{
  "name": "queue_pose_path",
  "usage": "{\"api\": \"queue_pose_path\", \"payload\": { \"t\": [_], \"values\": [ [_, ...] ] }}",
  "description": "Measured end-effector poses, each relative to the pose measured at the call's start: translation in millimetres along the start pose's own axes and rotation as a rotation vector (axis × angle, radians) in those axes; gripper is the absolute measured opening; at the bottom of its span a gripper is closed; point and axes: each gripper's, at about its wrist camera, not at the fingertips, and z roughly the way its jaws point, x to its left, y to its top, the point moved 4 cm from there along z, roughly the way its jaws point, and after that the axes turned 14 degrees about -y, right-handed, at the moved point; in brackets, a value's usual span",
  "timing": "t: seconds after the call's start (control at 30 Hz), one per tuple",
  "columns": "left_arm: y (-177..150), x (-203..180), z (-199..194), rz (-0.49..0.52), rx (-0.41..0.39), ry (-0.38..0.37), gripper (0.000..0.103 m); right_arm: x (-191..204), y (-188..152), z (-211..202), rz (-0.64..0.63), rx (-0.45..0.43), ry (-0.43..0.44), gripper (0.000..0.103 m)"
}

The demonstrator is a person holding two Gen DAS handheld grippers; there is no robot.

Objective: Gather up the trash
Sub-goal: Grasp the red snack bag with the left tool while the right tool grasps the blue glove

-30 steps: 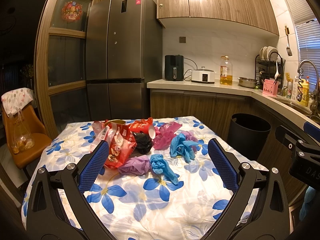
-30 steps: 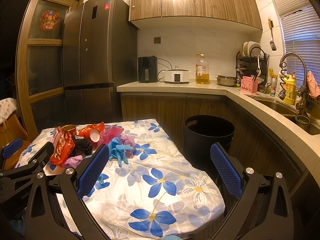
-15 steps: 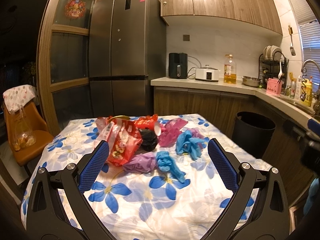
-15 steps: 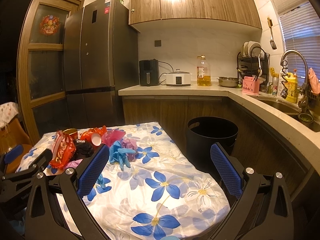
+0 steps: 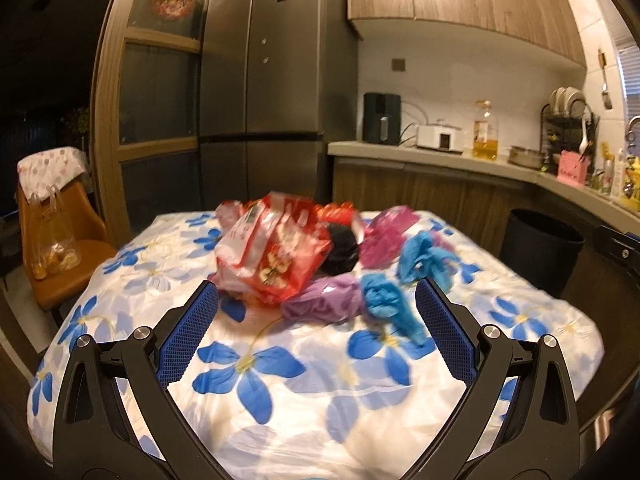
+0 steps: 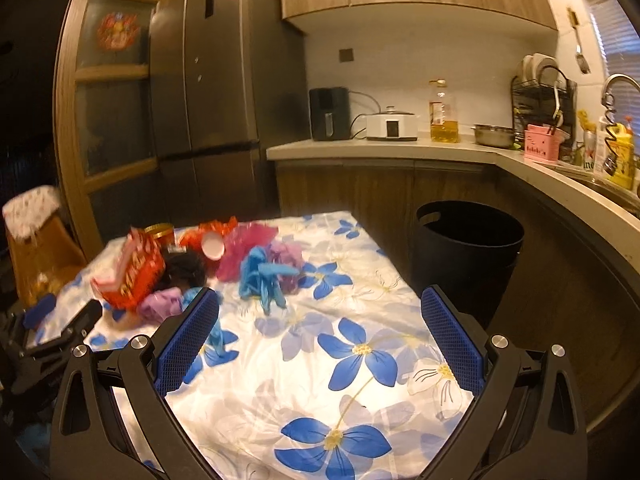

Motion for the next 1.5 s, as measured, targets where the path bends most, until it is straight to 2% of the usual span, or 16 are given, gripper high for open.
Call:
{"api": "queue_pose_path", "payload": {
  "t": [0.17,0.23,0.4,0.5,0.6,0.7,0.87,0.97,1.13,1.17,1.23,1.27,1.33,1.4,1.5],
  "values": [
    [-6.9,14.0,17.7,-0.045,0.01,0.007,0.097,10.8,-11.6,26.2,0.032,0.024,0.054,0.098],
    [-8.2,14.9,23.3,-0.045,0.014,0.009,0.094,18.3,-15.5,37.6,0.031,0.03,0.071,0.097],
    [-6.4,22.6,29.0,-0.058,-0.001,0.027,0.093,51.6,-28.1,63.6,-0.032,0.036,0.106,0.093],
    [-2.8,29.3,33.3,-0.08,-0.014,0.034,0.093,77.0,-36.3,78.4,-0.063,0.053,0.17,0.091],
    [1.3,36.1,35.2,-0.078,-0.031,0.055,0.092,99.6,-39.4,91.8,-0.092,0.071,0.219,0.076],
    [5.1,44.9,38.1,-0.089,-0.04,0.074,0.092,119.1,-42.1,103.9,-0.119,0.093,0.242,0.069],
    [12.0,64.4,50.0,-0.114,-0.034,0.115,0.088,143.7,-52.9,123.9,-0.165,0.159,0.282,0.052],
    [13.4,78.4,63.0,-0.142,-0.001,0.138,0.083,149.1,-58.6,130.0,-0.177,0.185,0.301,0.035],
    [10.8,96.9,79.6,-0.223,0.054,0.123,0.069,153.2,-61.8,133.1,-0.186,0.204,0.34,0.009],
    [8.9,97.6,81.2,-0.229,0.061,0.123,0.066,153.0,-61.5,131.8,-0.186,0.199,0.346,0.007],
    [6.8,101.4,85.2,-0.244,0.083,0.121,0.05,151.3,-59.0,127.7,-0.18,0.178,0.347,0.005],
    [5.6,102.4,86.4,-0.249,0.09,0.119,0.047,150.5,-57.7,125.5,-0.176,0.168,0.345,0.004],
    [3.3,103.7,88.8,-0.258,0.1,0.11,0.029,145.6,-54.5,118.9,-0.171,0.144,0.335,0.004],
    [1.4,105.9,89.8,-0.27,0.106,0.106,0.017,140.3,-52.3,113.5,-0.167,0.13,0.328,0.004],
    [-1.4,110.4,90.2,-0.296,0.112,0.081,0.006,130.9,-48.6,107.7,-0.153,0.119,0.321,0.004]
  ]
}}
